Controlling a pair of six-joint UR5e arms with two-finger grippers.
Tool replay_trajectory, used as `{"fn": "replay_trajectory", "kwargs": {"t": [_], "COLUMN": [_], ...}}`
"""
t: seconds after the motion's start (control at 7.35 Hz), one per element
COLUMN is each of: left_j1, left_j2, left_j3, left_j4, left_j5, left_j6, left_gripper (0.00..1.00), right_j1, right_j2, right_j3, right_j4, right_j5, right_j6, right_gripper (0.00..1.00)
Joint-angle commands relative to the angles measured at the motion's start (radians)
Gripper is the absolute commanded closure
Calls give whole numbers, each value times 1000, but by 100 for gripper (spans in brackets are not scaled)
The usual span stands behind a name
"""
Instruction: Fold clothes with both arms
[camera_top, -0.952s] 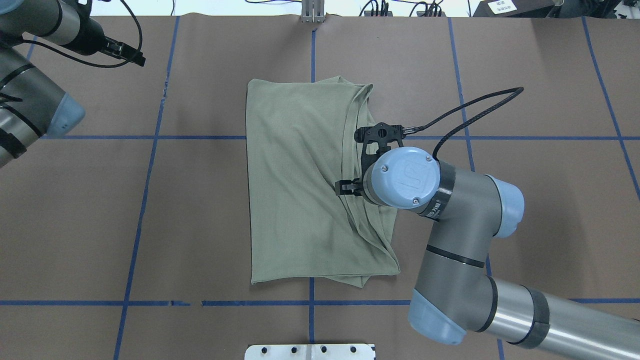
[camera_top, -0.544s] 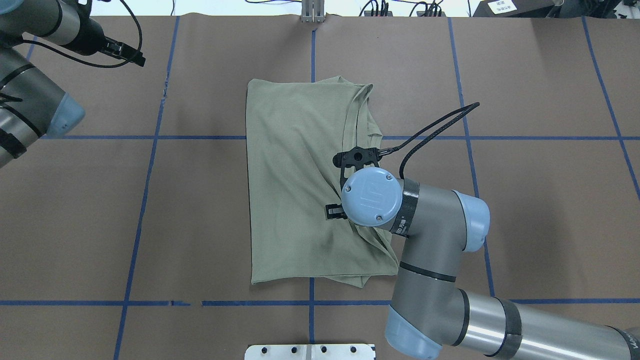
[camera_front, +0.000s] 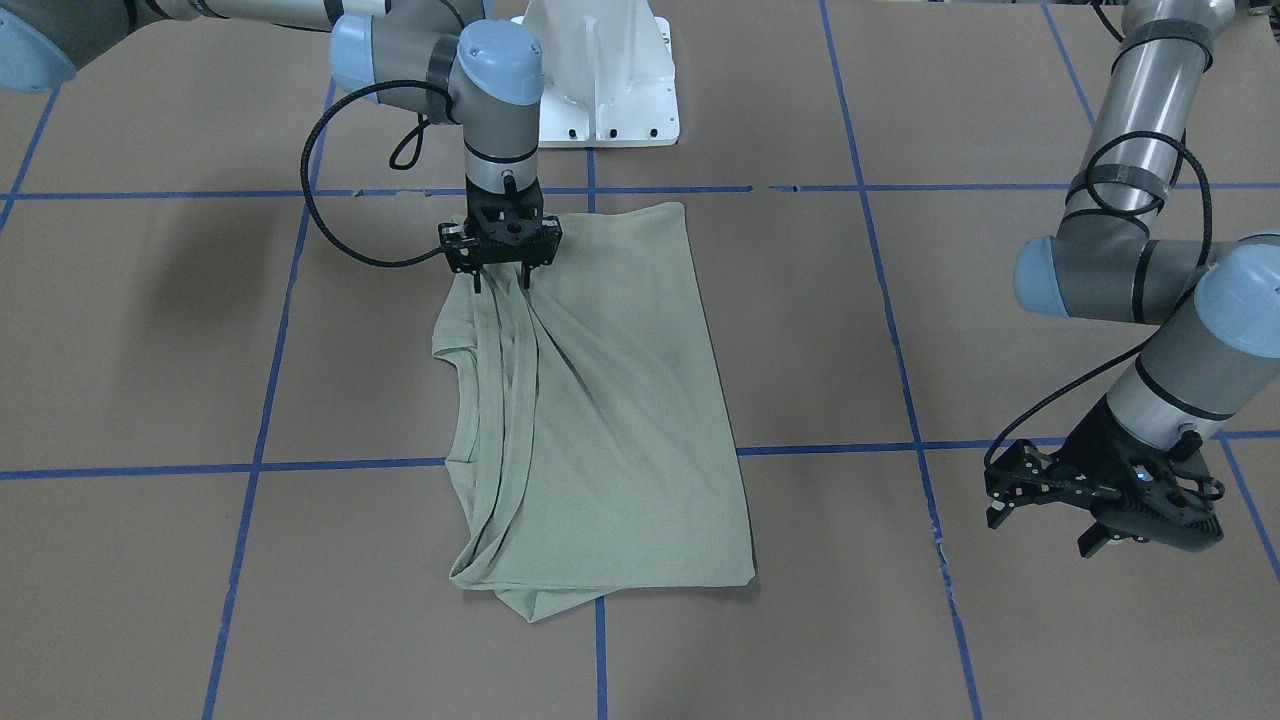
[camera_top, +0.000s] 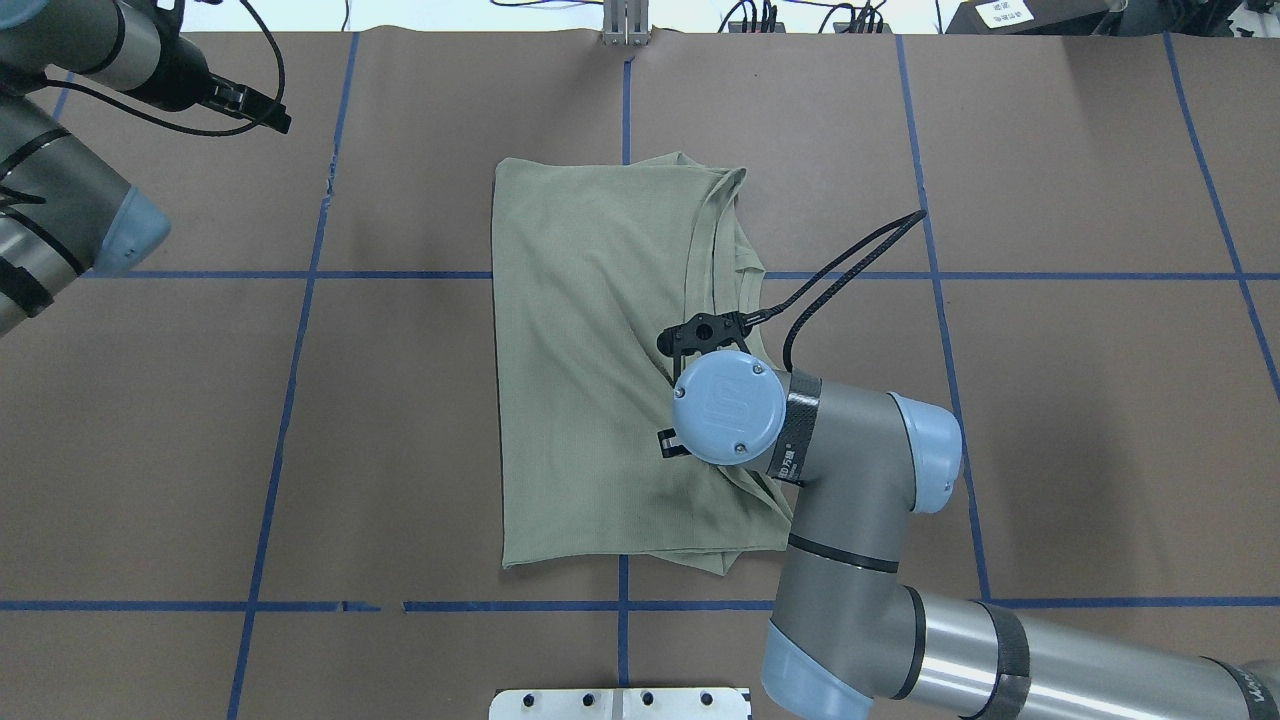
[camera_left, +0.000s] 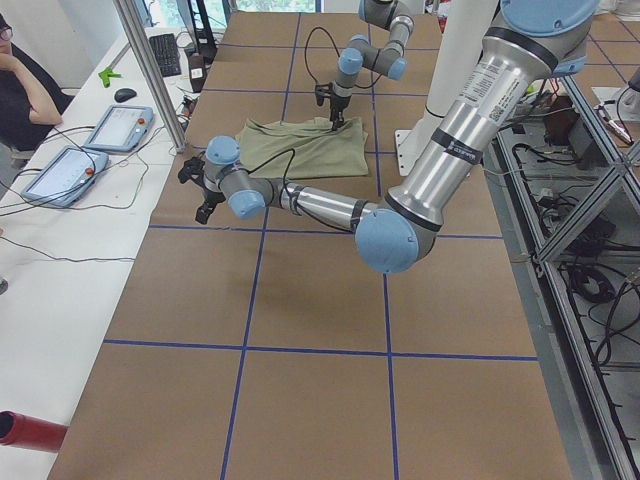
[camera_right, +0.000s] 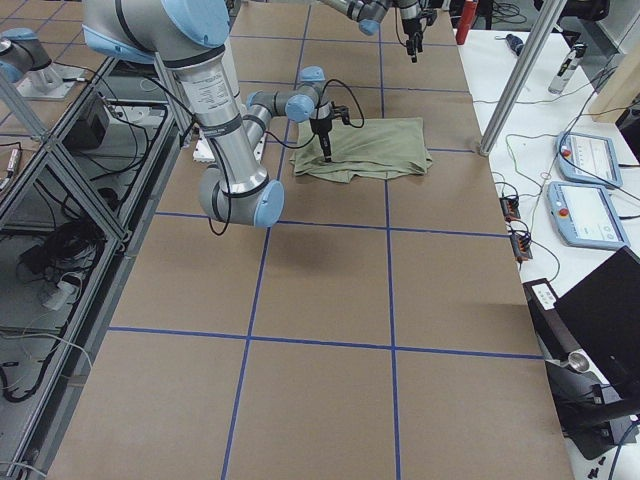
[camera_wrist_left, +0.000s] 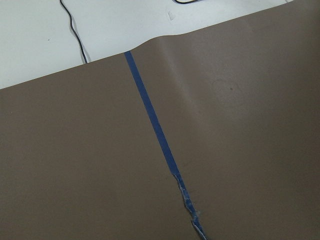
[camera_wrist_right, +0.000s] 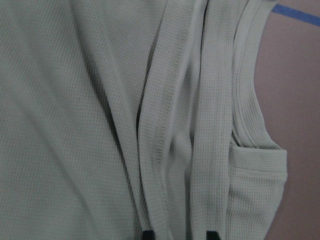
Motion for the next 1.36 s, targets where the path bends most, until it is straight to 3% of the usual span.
{"fn": "replay_trajectory", "kwargs": {"t": [0.0,0.41,0.68,1.22], "left_j1": [0,0,0,0], "left_j2": [3,3,3,3], "left_j3": [0,0,0,-8], "left_j4": [0,-1,-1,-1], "left_j5": [0,0,0,-2], "left_j6": [0,0,0,-2], "left_gripper": [0,0,0,0], "right_j1": [-13,-7,31,45], "right_j2": [0,-8,-92,-181], "right_j3": [4,39,122,116], "right_j4": [3,2,0,3], "right_j5": [-7,-4,0,-15], "right_j6": [5,15,2,15], "right_gripper": [100,100,100,100]}}
